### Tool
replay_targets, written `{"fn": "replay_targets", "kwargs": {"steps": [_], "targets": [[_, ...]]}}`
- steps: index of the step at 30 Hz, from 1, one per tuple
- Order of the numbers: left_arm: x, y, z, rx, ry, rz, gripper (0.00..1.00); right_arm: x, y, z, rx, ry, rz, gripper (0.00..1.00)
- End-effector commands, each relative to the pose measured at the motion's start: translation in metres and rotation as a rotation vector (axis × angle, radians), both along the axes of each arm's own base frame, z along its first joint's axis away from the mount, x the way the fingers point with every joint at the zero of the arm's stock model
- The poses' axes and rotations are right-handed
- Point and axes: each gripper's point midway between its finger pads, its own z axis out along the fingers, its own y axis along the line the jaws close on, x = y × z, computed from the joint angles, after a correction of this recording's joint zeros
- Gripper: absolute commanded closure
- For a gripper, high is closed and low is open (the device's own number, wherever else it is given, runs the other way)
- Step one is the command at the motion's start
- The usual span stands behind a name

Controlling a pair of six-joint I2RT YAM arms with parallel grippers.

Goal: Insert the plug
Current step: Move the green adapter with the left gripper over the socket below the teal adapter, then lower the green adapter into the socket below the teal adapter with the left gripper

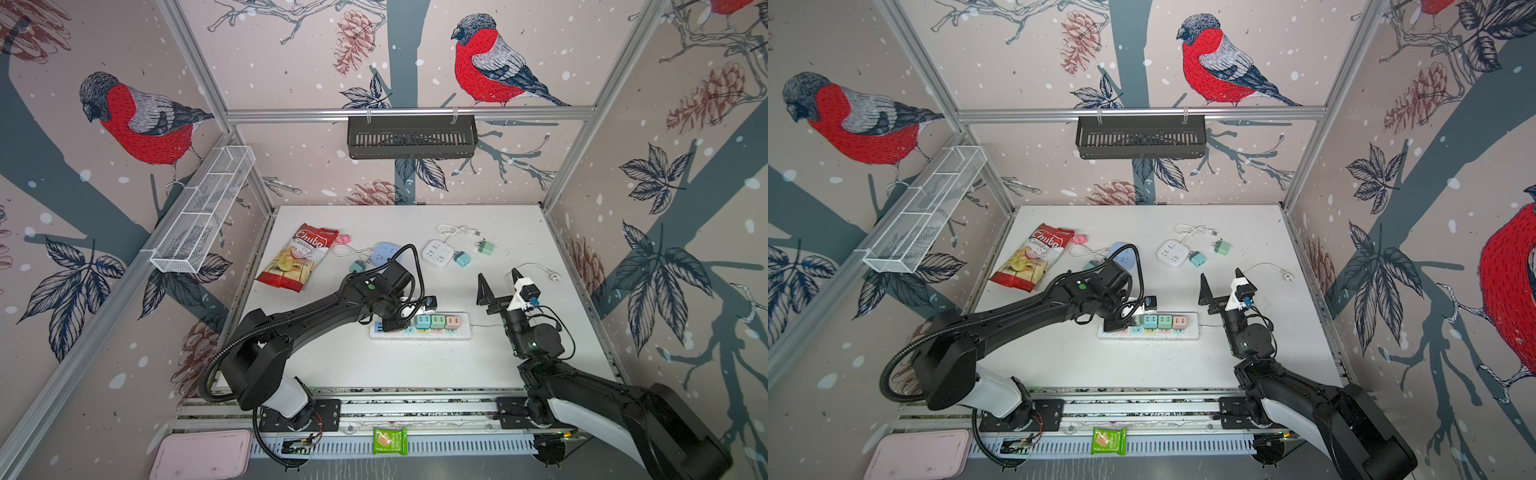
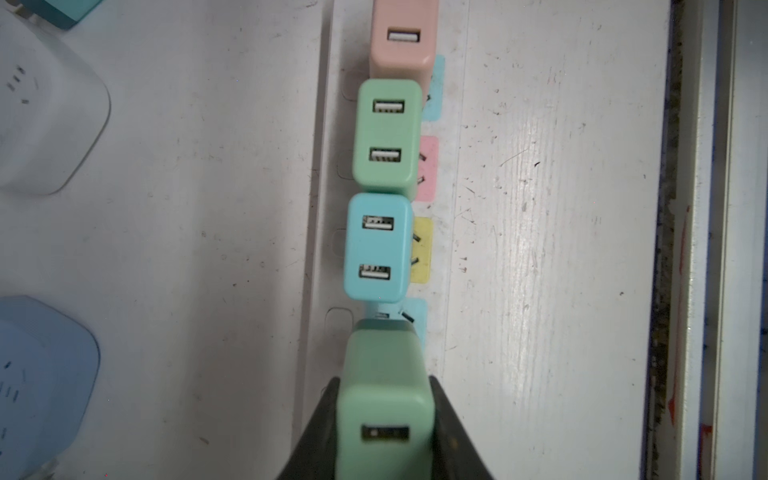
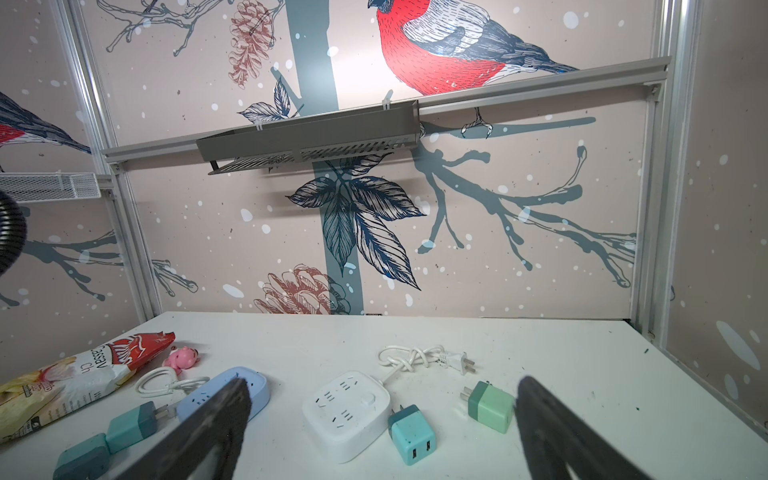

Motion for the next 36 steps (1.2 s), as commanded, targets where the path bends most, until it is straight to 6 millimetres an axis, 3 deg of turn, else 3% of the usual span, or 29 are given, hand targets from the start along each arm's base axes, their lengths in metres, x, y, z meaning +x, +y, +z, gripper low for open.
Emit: {"fn": "replay_targets", "kwargs": {"steps": [1,19,28,36], "targets": [[-0.004,0.006,-0.007,0.048,0.025,-0.005,1.00,-0.009,-0.003,-0.030,-0.021,0.062,0.016,0.00],[0.003,-0.010,-0.015,0.045,0.057,-0.018,1.00,-0.008,-0.002,-0.030,-0.021,0.063,0.020,0.00],[0.006,-0.005,-0.022,0.096,0.066,-0.003,1.00,-0.008,-0.002,-0.030,-0.021,0.063,0.023,0.00],[-0.006,-0.008,-0.018,0.095,0.061,-0.050,1.00,-0.008,-0.002,-0.030,-0.020,0.063,0.024,0.00]]}}
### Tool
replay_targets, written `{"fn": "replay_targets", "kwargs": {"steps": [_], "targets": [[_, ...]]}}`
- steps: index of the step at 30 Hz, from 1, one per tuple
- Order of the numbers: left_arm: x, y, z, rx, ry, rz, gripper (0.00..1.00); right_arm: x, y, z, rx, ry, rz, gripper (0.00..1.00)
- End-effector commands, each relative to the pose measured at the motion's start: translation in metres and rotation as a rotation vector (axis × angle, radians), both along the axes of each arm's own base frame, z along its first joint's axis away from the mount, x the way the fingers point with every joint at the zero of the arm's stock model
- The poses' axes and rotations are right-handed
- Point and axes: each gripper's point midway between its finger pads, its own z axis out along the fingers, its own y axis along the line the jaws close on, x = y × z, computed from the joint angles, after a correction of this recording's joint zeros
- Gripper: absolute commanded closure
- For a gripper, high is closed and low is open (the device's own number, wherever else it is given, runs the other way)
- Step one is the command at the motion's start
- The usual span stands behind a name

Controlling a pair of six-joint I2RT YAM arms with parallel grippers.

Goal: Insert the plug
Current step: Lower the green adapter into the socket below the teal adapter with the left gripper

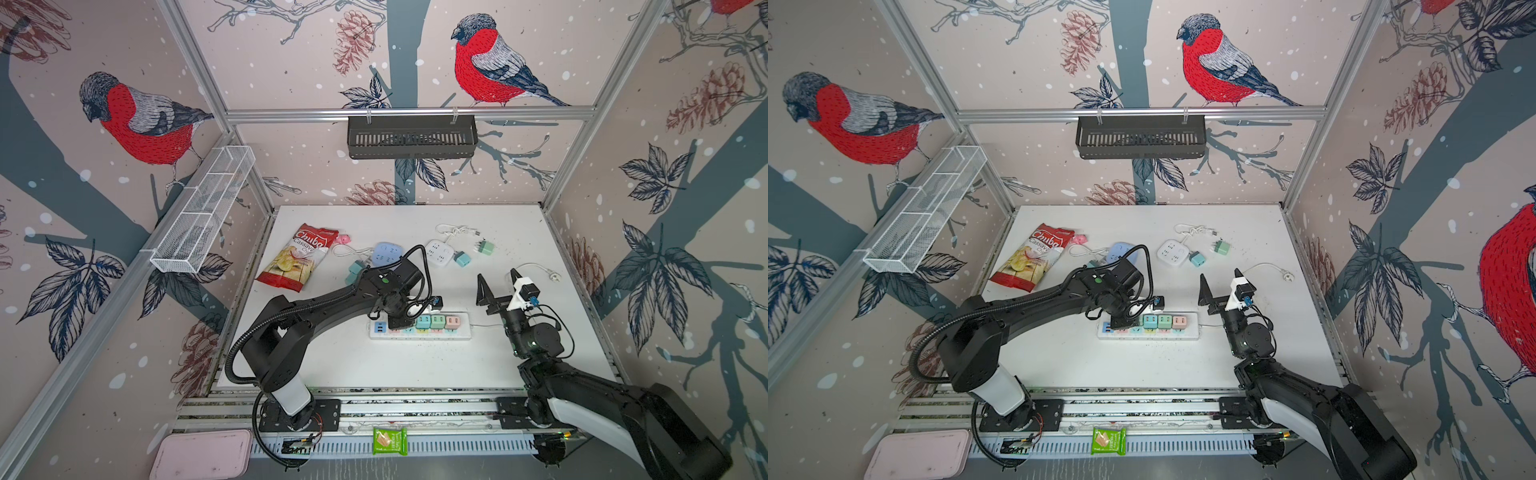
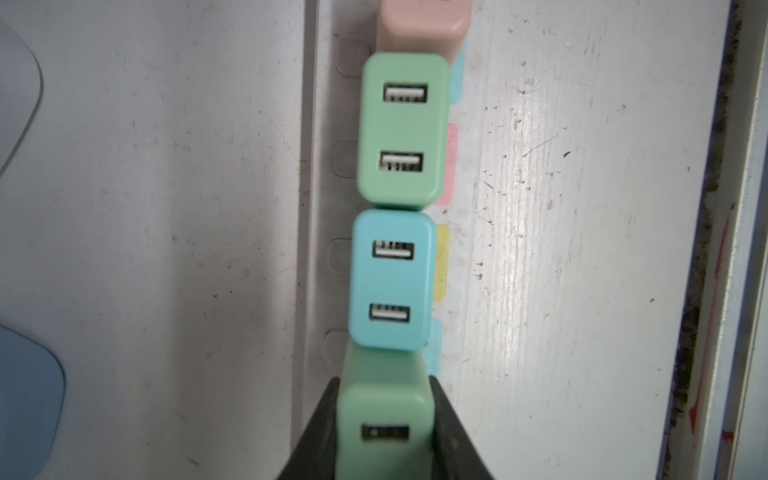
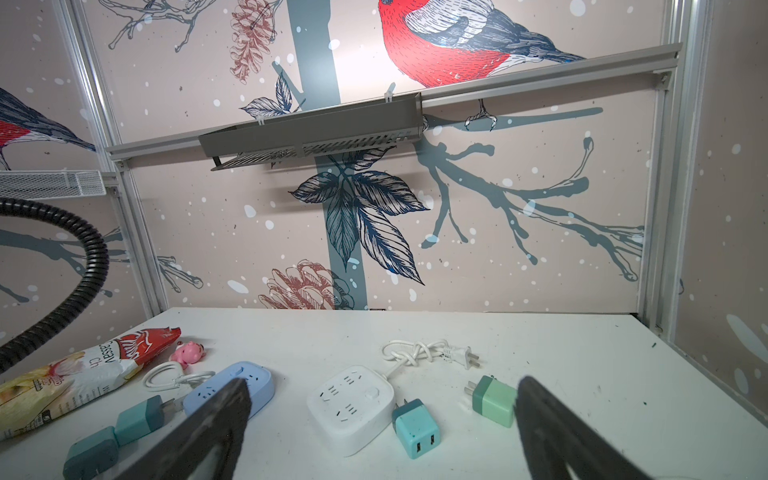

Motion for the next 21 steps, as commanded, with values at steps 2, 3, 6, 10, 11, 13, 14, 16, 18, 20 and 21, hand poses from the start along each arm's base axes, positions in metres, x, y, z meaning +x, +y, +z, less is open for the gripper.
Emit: {"fn": "replay_targets", "kwargs": {"steps": [2,3,6,10,11,13,14,16,18,20,21], "targets": [[-0.015,0.000,-0.002,0.013,0.034,-0.050,1.00,-0.009,-0.003,-0.026,-0.025,0.048,0.012,0.00],[-0.015,0.000,-0.002,0.014,0.036,-0.050,1.00,-0.009,-0.003,-0.026,-0.025,0.048,0.011,0.00],[-0.013,0.003,0.001,0.020,0.019,-0.045,1.00,-0.009,-0.003,-0.026,-0.026,0.047,0.011,0.00],[-0.012,0.005,0.000,0.021,-0.001,-0.037,1.00,-0.009,-0.003,-0.026,-0.025,0.047,0.014,0.00],[-0.012,0.005,0.000,0.023,0.002,-0.038,1.00,-0.009,-0.003,-0.026,-0.026,0.047,0.014,0.00],[-0.011,0.005,-0.002,0.032,0.012,-0.034,1.00,-0.009,-0.003,-0.026,-0.025,0.049,0.014,0.00],[-0.011,0.006,-0.004,0.040,0.013,-0.032,1.00,-0.009,-0.003,-0.026,-0.026,0.048,0.014,0.00],[-0.010,0.007,-0.006,0.056,0.011,-0.026,1.00,-0.009,-0.003,-0.026,-0.025,0.049,0.014,0.00],[-0.009,0.008,-0.007,0.057,0.011,-0.025,1.00,-0.009,-0.003,-0.026,-0.025,0.048,0.014,0.00],[-0.010,0.007,-0.007,0.055,0.015,-0.026,1.00,-0.009,-0.003,-0.026,-0.025,0.049,0.014,0.00],[-0.010,0.007,-0.009,0.058,0.017,-0.023,1.00,-0.009,-0.003,-0.026,-0.026,0.049,0.015,0.00]]}}
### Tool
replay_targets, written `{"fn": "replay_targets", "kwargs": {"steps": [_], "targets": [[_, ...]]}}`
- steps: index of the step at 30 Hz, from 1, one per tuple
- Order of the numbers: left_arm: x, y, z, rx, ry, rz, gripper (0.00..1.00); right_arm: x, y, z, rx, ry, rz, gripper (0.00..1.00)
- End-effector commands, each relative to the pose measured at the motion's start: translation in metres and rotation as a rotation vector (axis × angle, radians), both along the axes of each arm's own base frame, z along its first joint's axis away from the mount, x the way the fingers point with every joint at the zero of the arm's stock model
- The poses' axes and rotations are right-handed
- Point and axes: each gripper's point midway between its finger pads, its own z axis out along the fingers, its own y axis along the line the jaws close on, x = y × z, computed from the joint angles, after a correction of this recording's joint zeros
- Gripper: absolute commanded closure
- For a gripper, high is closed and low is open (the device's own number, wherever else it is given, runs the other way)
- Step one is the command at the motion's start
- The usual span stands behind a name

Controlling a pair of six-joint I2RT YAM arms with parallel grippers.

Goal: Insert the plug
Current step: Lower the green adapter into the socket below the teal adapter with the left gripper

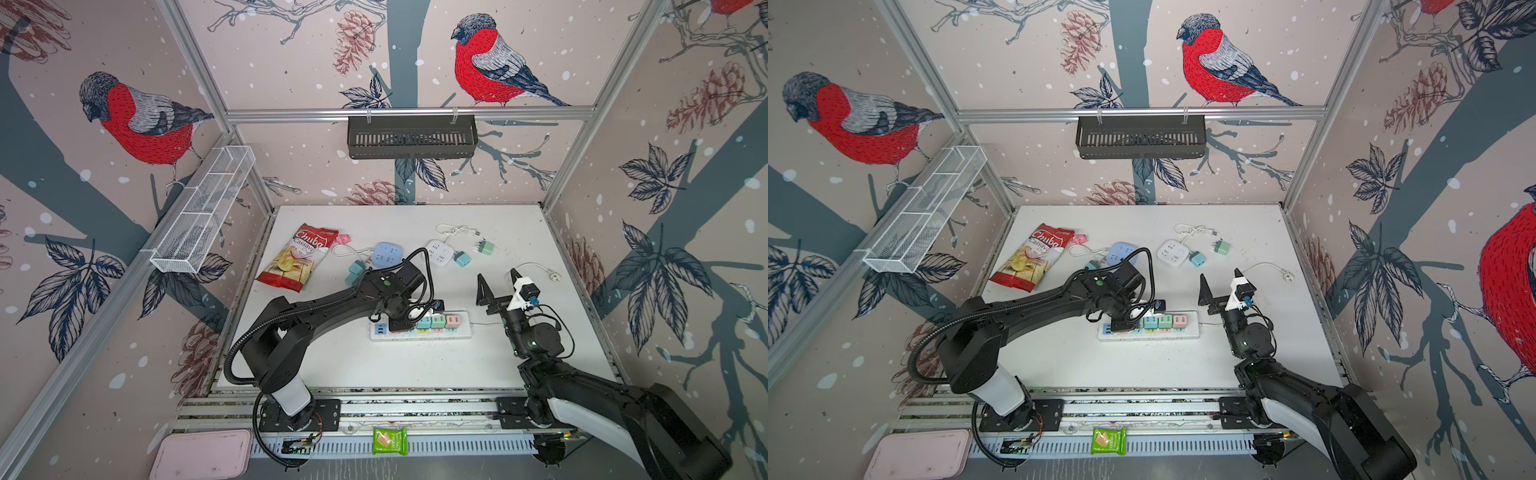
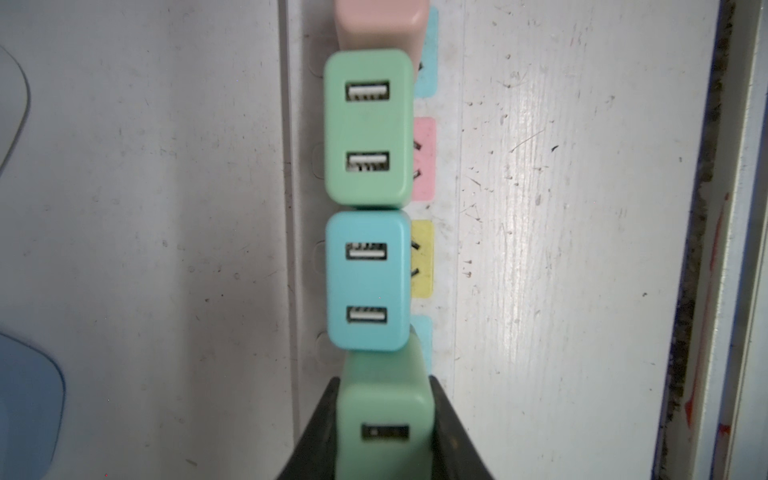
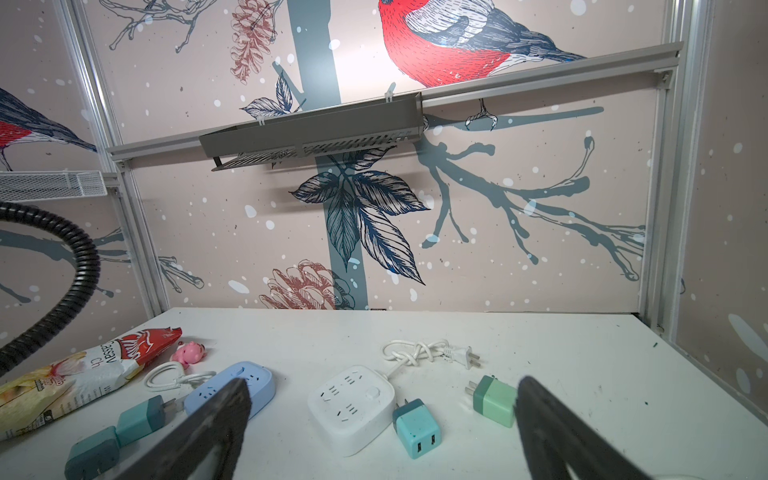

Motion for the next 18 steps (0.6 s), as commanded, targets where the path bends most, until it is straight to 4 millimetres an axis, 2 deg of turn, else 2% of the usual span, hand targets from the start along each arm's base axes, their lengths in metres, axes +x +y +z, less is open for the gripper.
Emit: {"fn": "replay_targets", "kwargs": {"steps": [1,6,13,18], "targets": [[-0.0051,0.0074,-0.0076,0.043,0.026,-0.006,1.00,-0.0089,-0.0028,-0.0263,-0.028,0.048,0.012,0.00],[-0.0028,0.0102,-0.0137,0.072,0.028,0.009,1.00,-0.0088,-0.0033,-0.0259,-0.025,0.047,0.011,0.00],[-0.0012,0.0111,-0.0082,0.076,0.047,0.022,1.00,-0.0090,-0.0027,-0.0264,-0.026,0.049,0.014,0.00],[-0.0027,0.0105,-0.0140,0.081,0.063,0.009,1.00,-0.0090,-0.0027,-0.0262,-0.026,0.048,0.013,0.00]]}}
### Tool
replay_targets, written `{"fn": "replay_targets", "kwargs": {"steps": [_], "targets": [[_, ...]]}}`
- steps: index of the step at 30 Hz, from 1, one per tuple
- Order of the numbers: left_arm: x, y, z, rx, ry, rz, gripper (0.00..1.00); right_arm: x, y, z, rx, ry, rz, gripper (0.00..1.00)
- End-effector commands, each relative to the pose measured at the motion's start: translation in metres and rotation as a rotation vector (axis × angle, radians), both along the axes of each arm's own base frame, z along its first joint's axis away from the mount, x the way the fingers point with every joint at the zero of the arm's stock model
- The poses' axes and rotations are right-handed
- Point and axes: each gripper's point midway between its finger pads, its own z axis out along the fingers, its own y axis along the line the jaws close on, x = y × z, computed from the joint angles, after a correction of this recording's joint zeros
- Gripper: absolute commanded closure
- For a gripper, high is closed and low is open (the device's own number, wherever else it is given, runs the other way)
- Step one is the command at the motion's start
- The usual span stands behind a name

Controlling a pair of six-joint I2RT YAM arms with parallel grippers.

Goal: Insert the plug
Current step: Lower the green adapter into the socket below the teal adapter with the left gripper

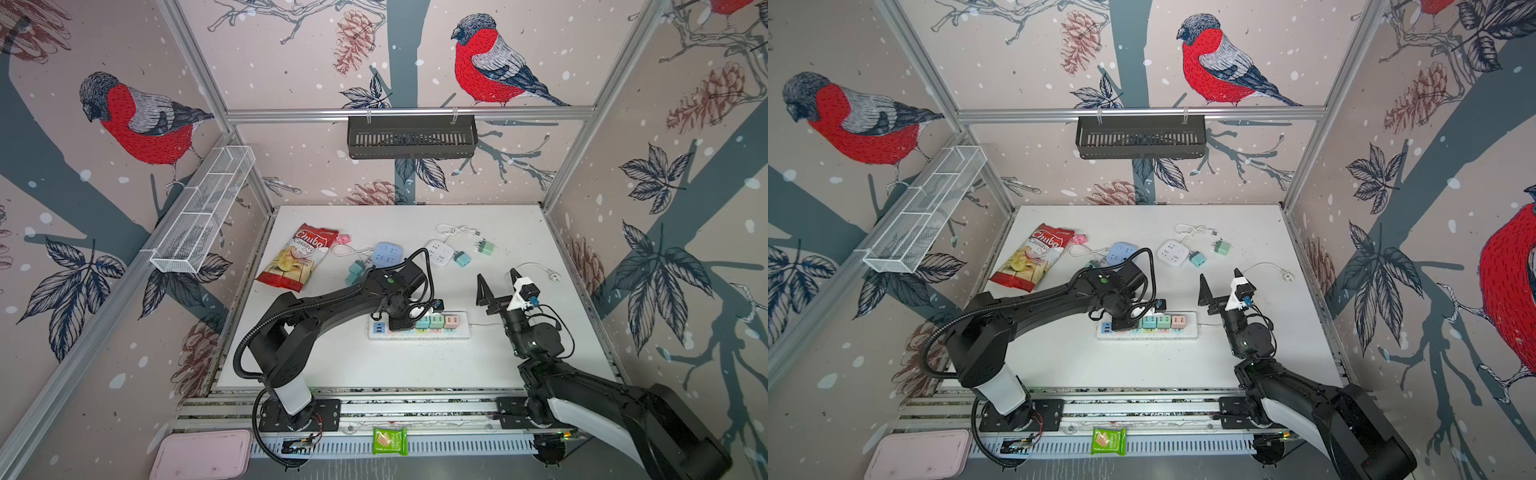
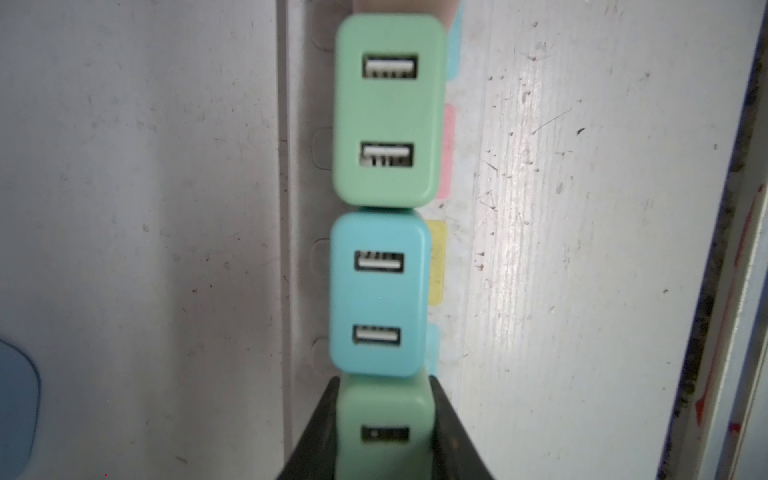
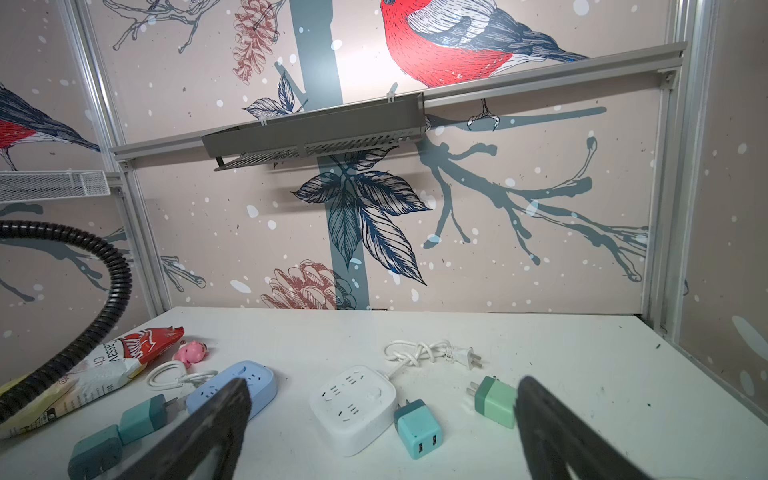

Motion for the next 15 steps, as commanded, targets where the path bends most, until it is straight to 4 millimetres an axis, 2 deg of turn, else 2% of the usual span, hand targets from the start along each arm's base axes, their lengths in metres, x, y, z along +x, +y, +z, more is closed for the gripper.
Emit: {"fn": "replay_targets", "kwargs": {"steps": [1,8,15], "targets": [[-0.007,0.005,-0.005,0.031,0.046,-0.010,1.00,-0.009,-0.004,-0.027,-0.024,0.050,0.007,0.00],[-0.010,0.005,-0.010,0.037,0.085,-0.010,1.00,-0.008,-0.006,-0.026,-0.008,0.054,-0.002,0.00],[-0.009,-0.002,-0.002,-0.056,0.103,-0.008,1.00,-0.005,-0.026,-0.028,0.093,0.088,-0.066,0.00]]}}
